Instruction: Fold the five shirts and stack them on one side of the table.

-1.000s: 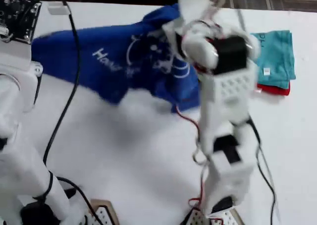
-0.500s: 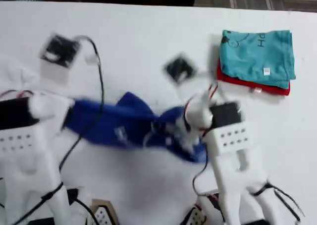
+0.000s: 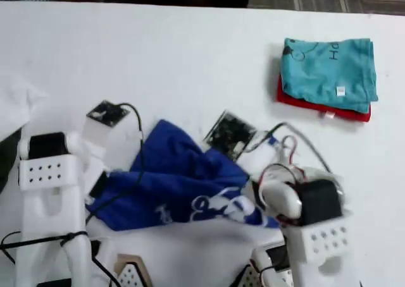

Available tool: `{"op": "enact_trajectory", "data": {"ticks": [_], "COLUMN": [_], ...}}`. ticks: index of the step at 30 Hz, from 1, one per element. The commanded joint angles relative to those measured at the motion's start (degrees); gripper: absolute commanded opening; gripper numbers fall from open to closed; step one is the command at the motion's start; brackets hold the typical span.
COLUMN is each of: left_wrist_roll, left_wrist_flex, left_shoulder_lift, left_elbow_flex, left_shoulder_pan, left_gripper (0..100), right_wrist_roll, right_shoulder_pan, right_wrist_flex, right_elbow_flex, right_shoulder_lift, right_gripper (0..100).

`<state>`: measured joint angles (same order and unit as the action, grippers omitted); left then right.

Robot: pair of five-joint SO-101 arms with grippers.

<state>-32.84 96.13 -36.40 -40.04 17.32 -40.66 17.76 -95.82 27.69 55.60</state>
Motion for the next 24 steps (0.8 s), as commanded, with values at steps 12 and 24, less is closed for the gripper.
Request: {"op": "enact_trajectory", "data": {"ticks": [12,24], "left_wrist_roll": [-0.2,-0.2], "left_wrist_flex": [-0.3,-0.4], "left_shoulder_lift": [-1.5,-1.5], "left_elbow_flex": [0.0,0.0], "left_shoulder_pan": [-0.1,-0.1], "left_gripper": [3,3], "right_wrist_roll": [18.7,18.3], "right_shoulder_pan": [3.1,4.0], "right_wrist_flex": [14.9,18.5], "right_elbow_flex": [-8.4,-18.3], "right_shoulder_lift": [-30.2,-65.8], "right_gripper": [20.4,27.7]}}
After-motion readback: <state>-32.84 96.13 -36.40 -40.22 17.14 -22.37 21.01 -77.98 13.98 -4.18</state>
